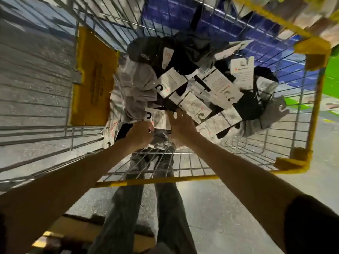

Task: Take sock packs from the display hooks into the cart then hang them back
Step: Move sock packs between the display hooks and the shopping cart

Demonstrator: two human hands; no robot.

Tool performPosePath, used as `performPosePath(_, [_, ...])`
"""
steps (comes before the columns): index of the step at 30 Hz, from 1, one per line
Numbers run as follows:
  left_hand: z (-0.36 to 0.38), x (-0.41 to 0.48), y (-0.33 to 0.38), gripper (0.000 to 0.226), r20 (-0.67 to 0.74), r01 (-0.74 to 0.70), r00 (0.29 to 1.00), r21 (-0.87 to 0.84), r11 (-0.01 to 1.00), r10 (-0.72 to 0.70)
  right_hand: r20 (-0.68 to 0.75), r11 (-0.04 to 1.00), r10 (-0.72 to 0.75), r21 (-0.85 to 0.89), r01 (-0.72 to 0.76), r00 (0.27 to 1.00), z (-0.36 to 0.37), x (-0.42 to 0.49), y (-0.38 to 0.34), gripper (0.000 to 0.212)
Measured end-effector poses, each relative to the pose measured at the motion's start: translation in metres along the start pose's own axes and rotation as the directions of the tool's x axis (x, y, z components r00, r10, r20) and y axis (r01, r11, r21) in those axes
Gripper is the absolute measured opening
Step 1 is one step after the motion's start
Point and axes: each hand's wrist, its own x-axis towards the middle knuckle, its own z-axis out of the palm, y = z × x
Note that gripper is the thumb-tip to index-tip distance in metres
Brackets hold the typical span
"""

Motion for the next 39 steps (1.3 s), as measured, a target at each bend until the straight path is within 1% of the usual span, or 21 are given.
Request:
performPosePath(4, [0.007,0.006,0.0,0.021,0.012,-0.007,1.0,-0.1,0.995,0.008,-0.001,0.999,-0.006,-0.047,0.006,1.0,0.006,0.018,-0.005,0.102])
performPosePath(9, [-0.005,0.008,0.0,0.023,0.024,0.014,1.0,-0.203,0.979,-0.009,-0.021,0.997,-0.06,-0.058,0.058,0.998,-0.002,0.028,-0.011,0.104])
performPosePath(11, [-0.019,0.007,-0.001,0.021,0.023,0.054,0.999,-0.335,0.941,-0.049,-0.033,0.992,-0.079,0.1,0.082,0.996,-0.011,0.025,-0.002,0.099])
performPosePath(12, [-0.027,0.005,-0.001,0.02,0.013,0.064,0.998,-0.421,0.905,-0.065,-0.032,0.961,-0.061,0.269,0.068,0.998,-0.018,0.022,0.006,0.093])
performPosePath(13, [-0.035,0.003,-0.002,0.021,-0.014,0.059,0.997,-0.489,0.87,-0.076,-0.024,0.885,-0.042,0.463,0.048,0.999,-0.025,0.017,0.016,0.086])
performPosePath(14, [-0.041,0.0,-0.001,0.022,-0.053,0.041,0.995,-0.549,0.835,-0.084,-0.018,0.766,-0.018,0.642,0.025,1.0,-0.033,0.009,0.025,0.076])
performPosePath(15, [-0.045,-0.004,0.0,0.022,-0.086,0.022,0.992,-0.616,0.787,-0.095,-0.016,0.606,0.021,0.796,0.0,1.0,-0.041,0.0,0.035,0.061])
performPosePath(17, [-0.049,-0.008,0.008,0.021,-0.093,0.001,0.989,-0.764,0.645,-0.112,-0.011,0.185,0.147,0.983,-0.017,0.989,-0.056,-0.02,0.05,0.029])
performPosePath(19, [-0.048,-0.011,0.02,0.02,-0.004,0.028,0.998,-0.861,0.509,-0.061,0.089,-0.257,0.182,0.965,-0.04,0.979,-0.068,-0.035,0.059,0.021])
performPosePath(20, [-0.046,-0.013,0.025,0.02,0.038,0.041,0.999,-0.87,0.492,-0.016,0.114,-0.414,0.145,0.909,-0.044,0.983,-0.07,-0.04,0.06,0.024])
performPosePath(21, [-0.046,-0.016,0.03,0.018,0.054,0.035,0.998,-0.862,0.505,0.023,0.112,-0.503,0.113,0.863,-0.04,0.987,-0.072,-0.043,0.06,0.028])
performPosePath(24, [-0.05,-0.02,0.038,0.013,0.031,-0.024,0.995,-0.842,0.539,0.092,0.17,-0.649,0.026,0.752,-0.113,0.985,-0.079,-0.046,0.04,0.04])
performPosePath(26, [-0.054,-0.021,0.042,0.034,0.102,-0.009,0.978,-0.85,0.527,0.182,0.214,-0.62,-0.07,0.756,-0.21,0.974,-0.08,-0.044,0.025,0.033])
performPosePath(28, [-0.057,-0.021,0.045,0.049,0.159,0.022,0.961,-0.862,0.507,0.227,0.266,-0.536,-0.112,0.795,-0.284,0.957,-0.083,-0.036,0.013,0.012])
performPosePath(29, [-0.059,-0.02,0.045,0.055,0.157,0.026,0.963,-0.863,0.504,0.219,0.242,-0.512,-0.1,0.819,-0.259,0.965,-0.083,-0.035,0.007,0.017])
performPosePath(31, [-0.06,-0.016,0.037,0.064,0.13,0.021,0.974,-0.866,0.499,0.184,0.218,-0.534,-0.046,0.819,-0.208,0.975,-0.09,-0.039,-0.007,0.039])
performPosePath(33, [-0.063,-0.014,0.027,0.069,0.121,0.019,0.979,-0.857,0.515,0.166,0.256,-0.495,-0.043,0.834,-0.243,0.966,-0.093,-0.034,-0.014,0.05])
performPosePath(34, [-0.064,-0.014,0.023,0.071,0.106,0.013,0.984,-0.838,0.545,0.14,0.275,-0.415,-0.028,0.871,-0.261,0.961,-0.093,-0.032,-0.016,0.053])
performPosePath(36, [-0.067,-0.013,0.017,0.067,0.019,-0.013,0.999,-0.793,0.609,0.046,0.308,-0.141,0.086,0.945,-0.294,0.947,-0.081,-0.025,-0.014,0.051])
performPosePath(38, [-0.07,-0.012,0.012,0.052,-0.091,-0.049,0.995,-0.784,0.619,-0.037,0.27,0.21,0.247,0.922,-0.324,0.93,-0.061,-0.018,-0.005,0.035])
performPosePath(39, [-0.072,-0.011,0.009,0.047,-0.147,-0.083,0.988,-0.78,0.621,-0.052,0.234,0.404,0.294,0.848,-0.343,0.927,-0.049,-0.014,0.002,0.03])
